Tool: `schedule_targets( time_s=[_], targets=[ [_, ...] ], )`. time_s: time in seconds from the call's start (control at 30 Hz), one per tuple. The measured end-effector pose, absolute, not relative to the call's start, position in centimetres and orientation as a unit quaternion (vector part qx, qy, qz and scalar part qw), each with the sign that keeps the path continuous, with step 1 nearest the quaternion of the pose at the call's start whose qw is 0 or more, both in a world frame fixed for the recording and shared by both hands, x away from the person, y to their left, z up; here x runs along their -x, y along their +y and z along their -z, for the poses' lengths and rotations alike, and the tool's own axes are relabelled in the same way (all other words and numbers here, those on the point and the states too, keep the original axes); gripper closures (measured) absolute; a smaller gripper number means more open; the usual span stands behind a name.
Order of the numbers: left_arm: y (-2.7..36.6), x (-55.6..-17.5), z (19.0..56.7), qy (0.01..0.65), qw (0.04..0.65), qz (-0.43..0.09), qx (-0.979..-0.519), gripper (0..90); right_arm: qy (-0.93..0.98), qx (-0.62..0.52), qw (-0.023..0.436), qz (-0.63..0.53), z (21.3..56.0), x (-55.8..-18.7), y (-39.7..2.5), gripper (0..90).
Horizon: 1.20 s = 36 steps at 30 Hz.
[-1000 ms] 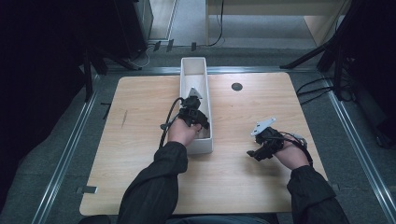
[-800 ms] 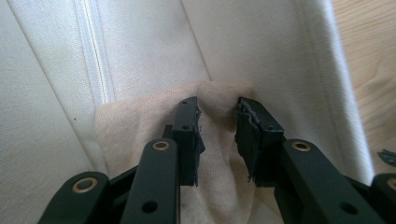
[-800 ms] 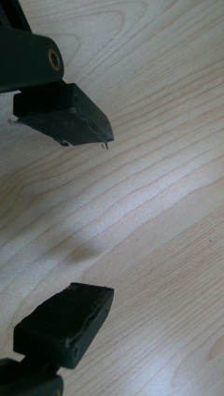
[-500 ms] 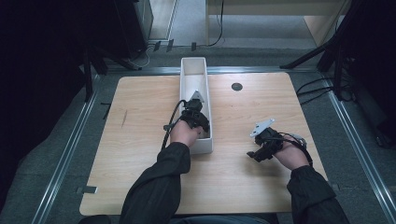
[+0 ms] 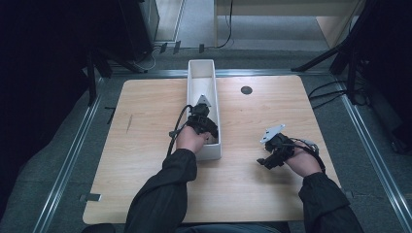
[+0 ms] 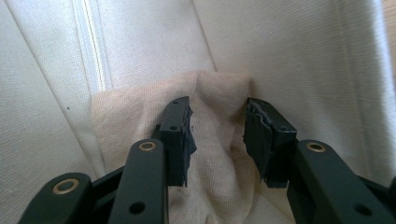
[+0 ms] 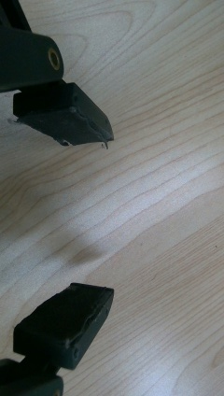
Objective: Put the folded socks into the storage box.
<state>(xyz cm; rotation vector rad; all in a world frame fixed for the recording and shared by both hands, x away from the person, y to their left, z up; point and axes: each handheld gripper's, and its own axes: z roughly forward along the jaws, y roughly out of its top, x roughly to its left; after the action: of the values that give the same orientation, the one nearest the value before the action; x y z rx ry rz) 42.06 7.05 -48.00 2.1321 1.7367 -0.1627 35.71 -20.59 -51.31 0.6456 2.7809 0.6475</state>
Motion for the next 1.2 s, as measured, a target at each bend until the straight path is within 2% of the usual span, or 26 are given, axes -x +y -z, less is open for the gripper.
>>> schedule_targets(
  time_s=[1.2],
  targets=[
    [10.2,-40.0,42.2,0.549,0.242,0.047,-0.799,38.2,0.938,-0.233,0.105,-0.236,51.2,-35.9,-20.5,20.0]
  ],
)
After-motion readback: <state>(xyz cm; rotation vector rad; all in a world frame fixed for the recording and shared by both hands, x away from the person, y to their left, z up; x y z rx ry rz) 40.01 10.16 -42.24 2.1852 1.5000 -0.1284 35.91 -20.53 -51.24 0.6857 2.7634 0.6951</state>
